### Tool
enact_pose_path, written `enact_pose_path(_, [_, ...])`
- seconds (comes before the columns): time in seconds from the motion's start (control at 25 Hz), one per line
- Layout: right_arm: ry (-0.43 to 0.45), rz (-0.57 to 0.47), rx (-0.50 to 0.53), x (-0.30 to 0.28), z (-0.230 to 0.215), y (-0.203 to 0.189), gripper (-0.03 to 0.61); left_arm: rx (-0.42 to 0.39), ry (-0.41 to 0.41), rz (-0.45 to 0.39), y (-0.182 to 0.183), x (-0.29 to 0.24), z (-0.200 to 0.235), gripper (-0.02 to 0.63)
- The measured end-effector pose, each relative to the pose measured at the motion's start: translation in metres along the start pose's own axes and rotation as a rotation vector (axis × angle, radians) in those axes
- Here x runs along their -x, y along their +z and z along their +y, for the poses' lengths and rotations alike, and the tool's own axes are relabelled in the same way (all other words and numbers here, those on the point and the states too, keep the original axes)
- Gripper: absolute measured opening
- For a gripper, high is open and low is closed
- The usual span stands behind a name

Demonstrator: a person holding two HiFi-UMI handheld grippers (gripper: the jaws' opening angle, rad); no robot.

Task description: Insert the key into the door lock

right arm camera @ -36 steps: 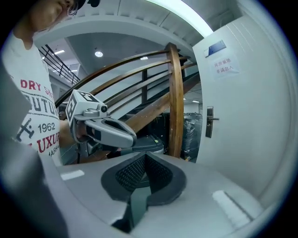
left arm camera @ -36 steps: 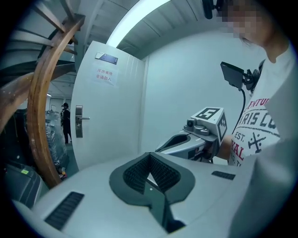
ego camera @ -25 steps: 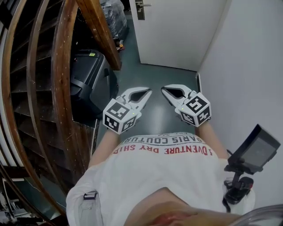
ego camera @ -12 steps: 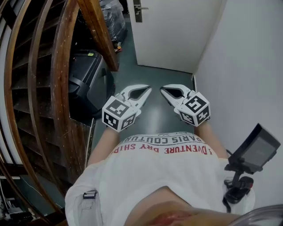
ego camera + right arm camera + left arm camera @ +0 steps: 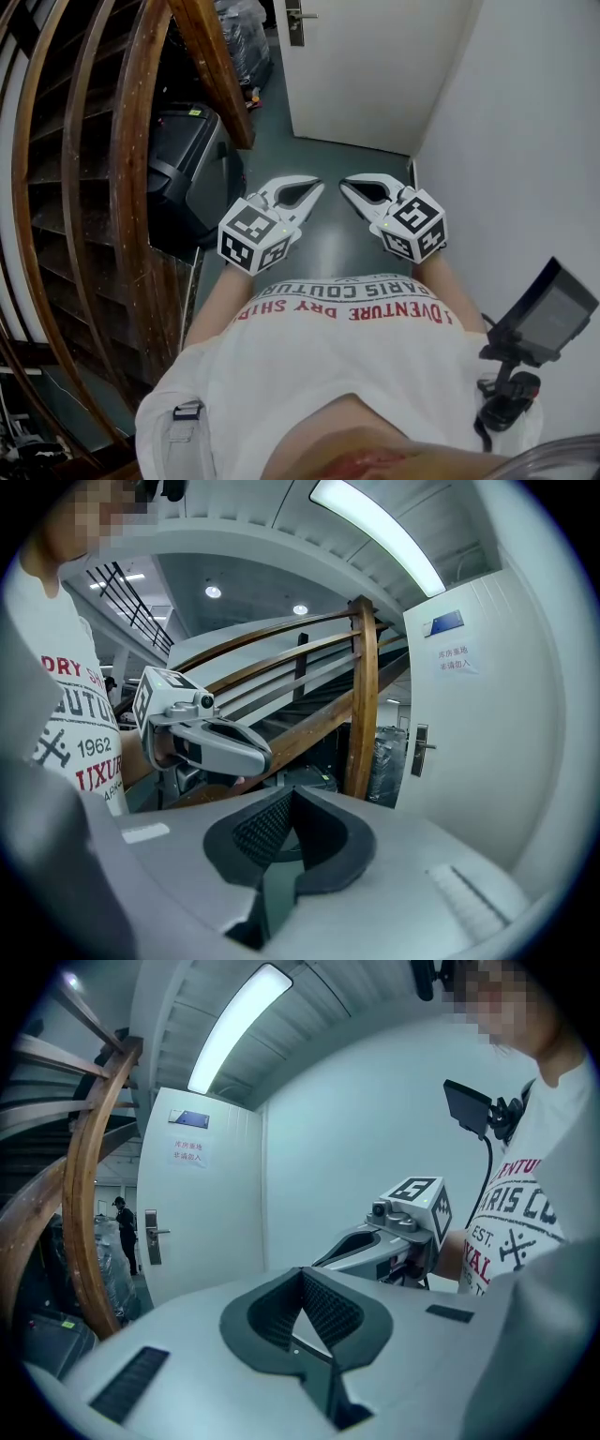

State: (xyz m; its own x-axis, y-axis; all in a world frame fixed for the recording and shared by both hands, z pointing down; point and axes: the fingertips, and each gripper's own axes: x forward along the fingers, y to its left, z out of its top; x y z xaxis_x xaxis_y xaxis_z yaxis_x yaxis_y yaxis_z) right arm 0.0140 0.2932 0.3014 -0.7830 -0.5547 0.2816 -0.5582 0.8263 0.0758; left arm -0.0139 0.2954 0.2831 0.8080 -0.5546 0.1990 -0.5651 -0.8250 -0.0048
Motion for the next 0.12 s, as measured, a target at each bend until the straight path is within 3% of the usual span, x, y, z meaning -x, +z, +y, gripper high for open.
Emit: enact_pose_path(0.12, [-0.002, -0.003, 0.003, -0.0037, -0.001, -0.0002, 0.002, -0.004, -0.005, 0.004, -0.0032, -0.0008, 0.0019, 0.002])
